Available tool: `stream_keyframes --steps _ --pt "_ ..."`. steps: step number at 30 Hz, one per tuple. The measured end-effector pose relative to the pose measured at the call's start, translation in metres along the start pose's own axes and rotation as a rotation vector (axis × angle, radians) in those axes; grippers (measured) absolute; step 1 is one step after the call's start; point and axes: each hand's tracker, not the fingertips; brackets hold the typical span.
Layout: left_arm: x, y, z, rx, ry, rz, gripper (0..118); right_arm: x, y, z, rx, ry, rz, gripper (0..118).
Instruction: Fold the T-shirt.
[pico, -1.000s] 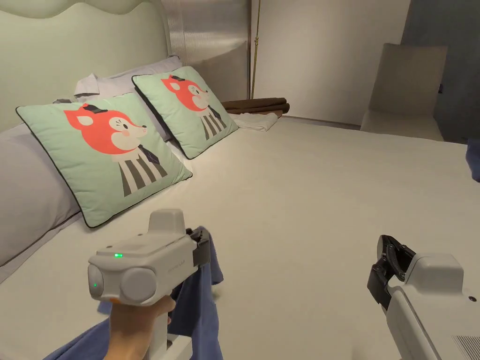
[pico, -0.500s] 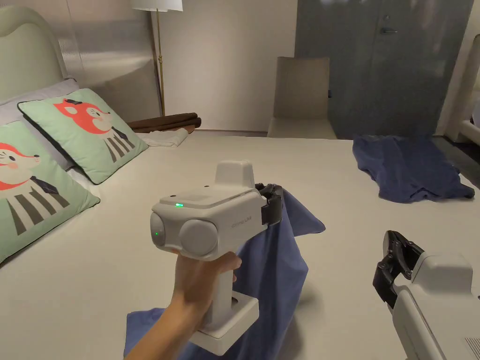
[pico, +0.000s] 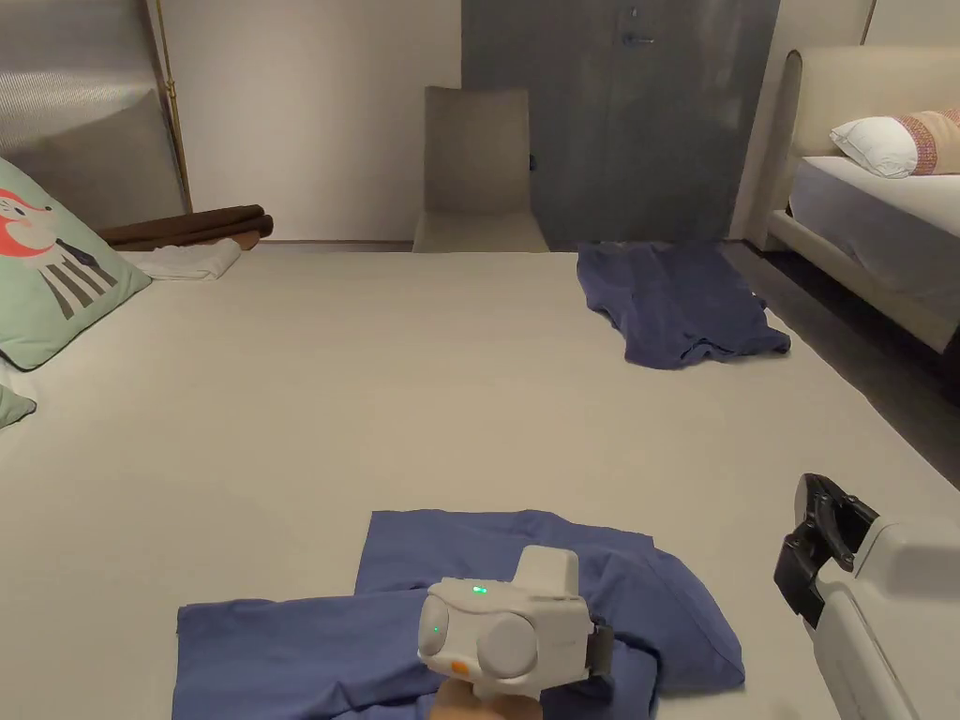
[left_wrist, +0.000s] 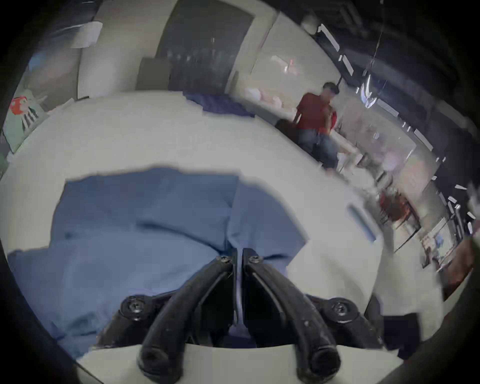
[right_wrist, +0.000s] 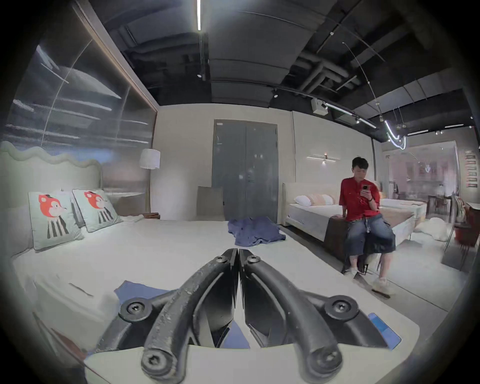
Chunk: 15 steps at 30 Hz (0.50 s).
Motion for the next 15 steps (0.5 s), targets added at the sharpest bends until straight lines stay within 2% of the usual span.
stream_keyframes --steps 1,3,5,6,8,9,10,15 --pt "-0.002 -0.008 -0.010 -0.064 0.009 -0.029 1 -0.001 -0.001 -0.001 -0.007 0.001 -0.004 0" --pt "-0.003 -0.021 -0.015 -0.052 0.024 -0.026 2 -0.003 -0.002 -0.001 -0.017 0.008 -0.007 0" --pt "-0.005 -0.017 -0.003 0.033 -0.001 0.006 12 -0.007 -0.002 0.000 -0.018 0.011 -0.011 0" --pt "-0.005 -0.012 0.004 0.034 0.011 0.019 25 -0.009 -0.001 0.001 -0.015 0.013 -0.013 0" --pt "0.001 -0.004 0.030 0.091 0.020 0.000 83 -0.012 0.002 0.000 -0.008 0.021 -0.016 0" --pt "0.000 -0.001 0.041 0.139 0.026 -0.017 104 -0.015 0.004 0.000 -0.007 0.026 -0.015 0" --pt "-0.001 0.003 0.055 0.185 0.050 -0.028 116 -0.018 0.006 -0.001 -0.003 0.029 -0.013 0" --pt "-0.022 0.022 0.132 0.421 0.189 -0.076 114 -0.033 0.017 0.001 0.029 0.047 -0.027 0"
